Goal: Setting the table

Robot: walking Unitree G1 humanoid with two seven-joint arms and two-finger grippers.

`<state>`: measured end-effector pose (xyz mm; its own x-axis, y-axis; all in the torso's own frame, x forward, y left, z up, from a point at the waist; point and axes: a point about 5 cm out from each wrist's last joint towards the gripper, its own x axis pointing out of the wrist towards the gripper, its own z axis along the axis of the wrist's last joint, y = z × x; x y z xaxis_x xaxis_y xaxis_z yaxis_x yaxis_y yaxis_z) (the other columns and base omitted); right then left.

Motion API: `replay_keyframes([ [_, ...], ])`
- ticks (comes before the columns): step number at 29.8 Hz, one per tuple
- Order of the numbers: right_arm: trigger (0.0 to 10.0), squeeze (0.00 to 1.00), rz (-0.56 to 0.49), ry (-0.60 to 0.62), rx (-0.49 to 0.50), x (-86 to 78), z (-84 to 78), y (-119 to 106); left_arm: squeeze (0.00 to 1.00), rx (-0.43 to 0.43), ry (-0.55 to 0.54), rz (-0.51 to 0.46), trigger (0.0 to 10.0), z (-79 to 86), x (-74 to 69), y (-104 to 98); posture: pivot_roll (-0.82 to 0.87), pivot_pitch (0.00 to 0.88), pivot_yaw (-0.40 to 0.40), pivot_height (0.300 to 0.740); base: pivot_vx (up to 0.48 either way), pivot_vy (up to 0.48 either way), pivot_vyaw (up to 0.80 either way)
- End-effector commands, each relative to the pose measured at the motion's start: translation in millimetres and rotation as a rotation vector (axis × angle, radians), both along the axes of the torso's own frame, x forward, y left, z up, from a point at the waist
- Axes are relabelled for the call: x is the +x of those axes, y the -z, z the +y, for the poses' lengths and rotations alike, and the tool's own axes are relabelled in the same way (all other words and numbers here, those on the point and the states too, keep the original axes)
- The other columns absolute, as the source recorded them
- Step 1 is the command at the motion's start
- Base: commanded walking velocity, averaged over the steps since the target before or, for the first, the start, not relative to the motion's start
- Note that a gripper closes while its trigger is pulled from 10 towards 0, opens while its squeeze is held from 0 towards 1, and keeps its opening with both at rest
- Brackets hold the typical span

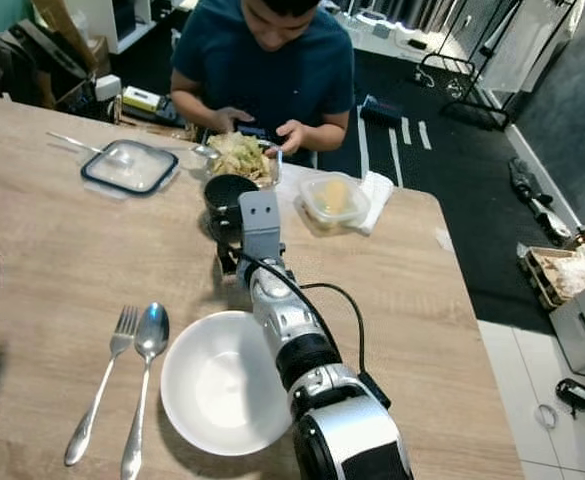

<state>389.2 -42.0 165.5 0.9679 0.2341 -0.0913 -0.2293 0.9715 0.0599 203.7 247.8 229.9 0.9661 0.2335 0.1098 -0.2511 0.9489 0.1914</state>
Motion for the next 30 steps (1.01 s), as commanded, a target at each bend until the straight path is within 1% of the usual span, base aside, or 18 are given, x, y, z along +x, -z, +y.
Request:
replay_keyframes([
  [1,10.0,0.0,0.005,0.019,0.008,0.8,-1.9,1,0.0,0.002,0.005,0.005,10.0,-1.3,-4.0,-1,0.46,0.129,-0.075,0.74,0.0,0.0,0.0],
  [8,10.0,0.0,-0.029,0.033,-0.011,3.2,-3.7,-3,0.0,-0.004,0.01,0.021,10.0,-3.3,-5.0,0,0.46,0.13,-0.072,0.74,0.0,0.0,0.0],
  [11,10.0,0.0,-0.074,0.044,-0.025,4.5,-5.8,-7,0.0,-0.007,0.016,0.03,10.0,-4.5,-5.9,0,0.46,0.132,-0.068,0.74,0.0,0.0,0.0],
  [17,10.0,0.0,-0.13,0.0,-0.004,3.9,0.9,-14,0.0,-0.008,0.018,0.034,10.0,-4.6,-7.4,-1,0.47,0.137,-0.063,0.74,0.0,0.0,0.0],
  [21,10.0,0.0,-0.148,-0.041,-0.015,3.4,5.0,-16,0.0,-0.008,0.018,0.041,10.0,-4.7,-8.9,-1,0.47,0.141,-0.061,0.74,0.0,0.0,0.0],
  [28,10.0,0.0,-0.139,-0.041,-0.044,4.7,4.8,-15,0.0,-0.007,0.015,0.048,10.0,-4.6,-11.4,-1,0.48,0.148,-0.062,0.74,0.0,0.0,0.0],
  [30,10.0,0.0,-0.152,-0.024,-0.069,5.9,3.1,-17,0.0,-0.009,0.012,0.053,10.0,-5.5,-12.9,0,0.49,0.152,-0.061,0.74,0.0,0.0,0.0],
])
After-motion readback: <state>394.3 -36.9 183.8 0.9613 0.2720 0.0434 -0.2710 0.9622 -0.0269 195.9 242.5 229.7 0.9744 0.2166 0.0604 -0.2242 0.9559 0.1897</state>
